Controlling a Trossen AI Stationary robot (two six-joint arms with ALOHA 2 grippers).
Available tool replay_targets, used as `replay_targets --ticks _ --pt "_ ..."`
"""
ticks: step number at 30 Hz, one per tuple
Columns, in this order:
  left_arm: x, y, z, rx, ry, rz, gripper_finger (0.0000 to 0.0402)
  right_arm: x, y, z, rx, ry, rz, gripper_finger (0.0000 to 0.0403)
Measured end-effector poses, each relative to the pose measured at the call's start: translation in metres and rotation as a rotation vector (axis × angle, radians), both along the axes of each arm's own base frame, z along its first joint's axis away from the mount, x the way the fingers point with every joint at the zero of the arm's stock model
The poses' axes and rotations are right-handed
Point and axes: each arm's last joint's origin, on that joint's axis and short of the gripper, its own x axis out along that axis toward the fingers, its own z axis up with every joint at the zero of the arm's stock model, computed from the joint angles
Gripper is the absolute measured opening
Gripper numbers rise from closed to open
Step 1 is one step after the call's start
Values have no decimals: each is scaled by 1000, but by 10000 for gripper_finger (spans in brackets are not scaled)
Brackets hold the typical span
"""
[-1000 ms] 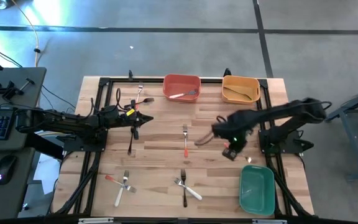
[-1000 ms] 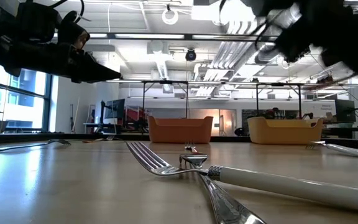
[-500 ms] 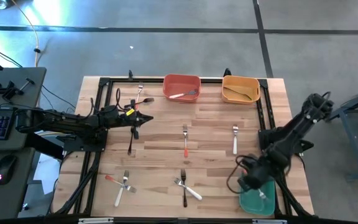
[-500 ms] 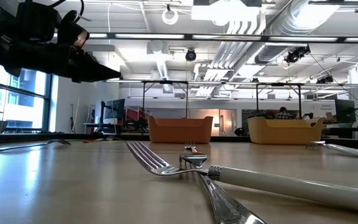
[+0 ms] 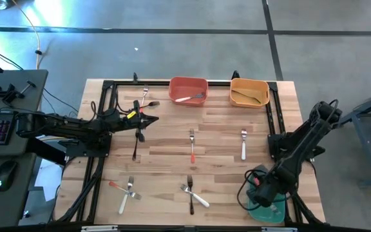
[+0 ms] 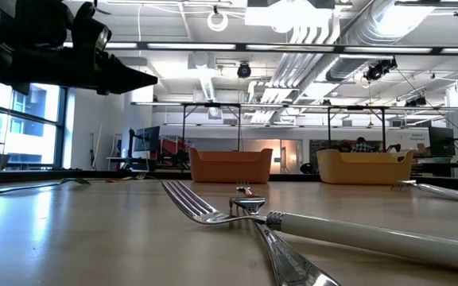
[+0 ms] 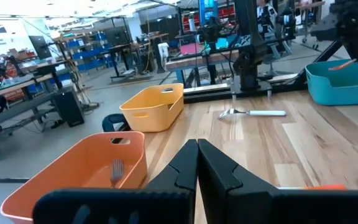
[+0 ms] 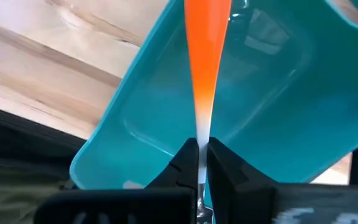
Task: Sort silverware by color (type)
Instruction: Put the orange fork into the green bin, then put the black fork into the yellow bin
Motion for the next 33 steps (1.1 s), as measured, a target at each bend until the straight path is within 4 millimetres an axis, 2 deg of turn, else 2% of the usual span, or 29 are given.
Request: replay_targets --ticks 9,22,27,33 --pt "0 1 0 -1 0 18 0 14 0 -20 -65 51 16 0" --pt "0 1 2 16 -13 24 0 43 -9 -50 -30 121 189 2" --pt "0 1 2 12 -17 24 0 46 -6 -59 2 147 250 21" --pt "0 1 3 14 -24 24 0 45 -6 -60 10 148 297 55"
